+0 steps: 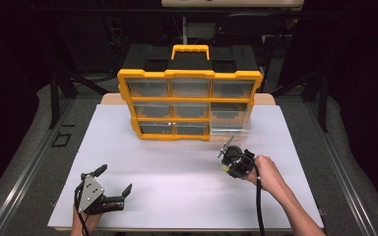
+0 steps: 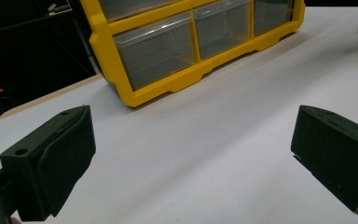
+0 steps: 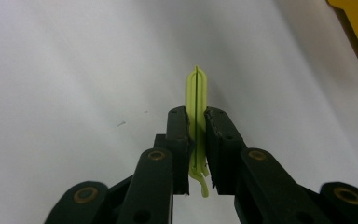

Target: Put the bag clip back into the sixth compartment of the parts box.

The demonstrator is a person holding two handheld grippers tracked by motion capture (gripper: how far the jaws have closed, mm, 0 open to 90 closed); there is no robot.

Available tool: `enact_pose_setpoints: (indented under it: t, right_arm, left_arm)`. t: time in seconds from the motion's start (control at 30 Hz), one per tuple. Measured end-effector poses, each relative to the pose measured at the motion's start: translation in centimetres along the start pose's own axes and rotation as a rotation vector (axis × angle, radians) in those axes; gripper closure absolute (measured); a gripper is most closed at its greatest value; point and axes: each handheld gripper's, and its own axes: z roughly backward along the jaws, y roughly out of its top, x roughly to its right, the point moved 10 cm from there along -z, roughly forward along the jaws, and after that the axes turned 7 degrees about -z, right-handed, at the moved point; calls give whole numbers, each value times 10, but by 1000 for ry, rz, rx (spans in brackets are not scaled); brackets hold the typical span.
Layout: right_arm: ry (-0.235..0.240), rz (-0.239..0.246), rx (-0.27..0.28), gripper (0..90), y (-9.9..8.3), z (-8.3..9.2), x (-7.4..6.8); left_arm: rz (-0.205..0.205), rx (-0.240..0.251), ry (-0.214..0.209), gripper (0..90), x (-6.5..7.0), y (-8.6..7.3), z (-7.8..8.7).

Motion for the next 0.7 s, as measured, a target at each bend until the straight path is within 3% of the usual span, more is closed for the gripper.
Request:
enact_pose_setpoints:
  t: [0.03,0.23,0.27,0.3,0.33,0.37,0.43,0.47,0.57,0.63,0.7]
  right_arm:
    - [20,-9,12,803,0,0,-1]
    - [17,-23,16,803,-6,5,4]
    - [-15,-21,5,804,-7,7,7]
    - [25,-30,14,803,-8,7,5]
    - [65,-32,-10,803,-11,10,5]
    - [65,-32,-10,803,-11,10,5]
    - [9,-33,-15,804,-13,11,11]
    - [19,-45,23,804,-11,9,11]
    - [-12,-41,-35,804,-18,16,16]
    - [-14,-47,10,803,-16,14,18]
    - [43,-59,51,803,-14,13,16]
  left_arm:
    - [0,0,0,0,0,0,0]
    - [-1,0,1,0,0,0,0]
    - [-2,0,0,0,0,0,0]
    - [-2,0,0,0,0,0,0]
    - [-1,-1,0,0,0,0,0]
    - [-1,-1,0,0,0,0,0]
    - [-1,0,0,0,0,0,0]
    - [-1,-1,1,0,0,0,0]
    - [-2,-1,1,0,0,0,0]
    - [-2,0,1,0,0,0,0]
    - [-4,0,2,0,-1,0,0]
